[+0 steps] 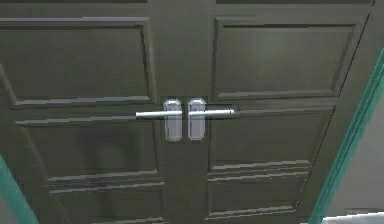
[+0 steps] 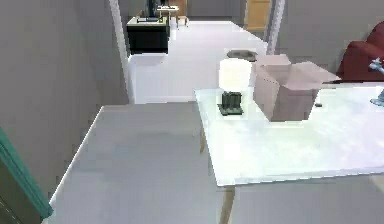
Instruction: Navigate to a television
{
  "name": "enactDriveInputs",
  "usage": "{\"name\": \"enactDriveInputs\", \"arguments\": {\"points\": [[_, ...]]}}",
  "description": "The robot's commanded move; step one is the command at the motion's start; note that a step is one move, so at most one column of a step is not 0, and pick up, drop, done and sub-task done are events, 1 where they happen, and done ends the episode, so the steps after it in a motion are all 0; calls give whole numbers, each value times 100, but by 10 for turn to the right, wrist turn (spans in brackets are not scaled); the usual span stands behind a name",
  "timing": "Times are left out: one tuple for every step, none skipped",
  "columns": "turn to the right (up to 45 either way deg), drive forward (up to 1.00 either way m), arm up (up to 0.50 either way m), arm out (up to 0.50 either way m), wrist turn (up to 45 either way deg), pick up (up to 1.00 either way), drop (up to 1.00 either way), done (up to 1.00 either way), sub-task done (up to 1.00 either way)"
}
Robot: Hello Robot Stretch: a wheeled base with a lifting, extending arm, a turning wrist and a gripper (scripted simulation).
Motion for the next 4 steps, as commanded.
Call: {"name": "enactDriveInputs", "arguments": {"points": [[450,0,0,0,0,0,0,0,0],[0,75,0,0,0,0,0,0,0],[390,0,0,0,0,0,0,0,0],[0,100,0,0,0,0,0,0,0]]}}
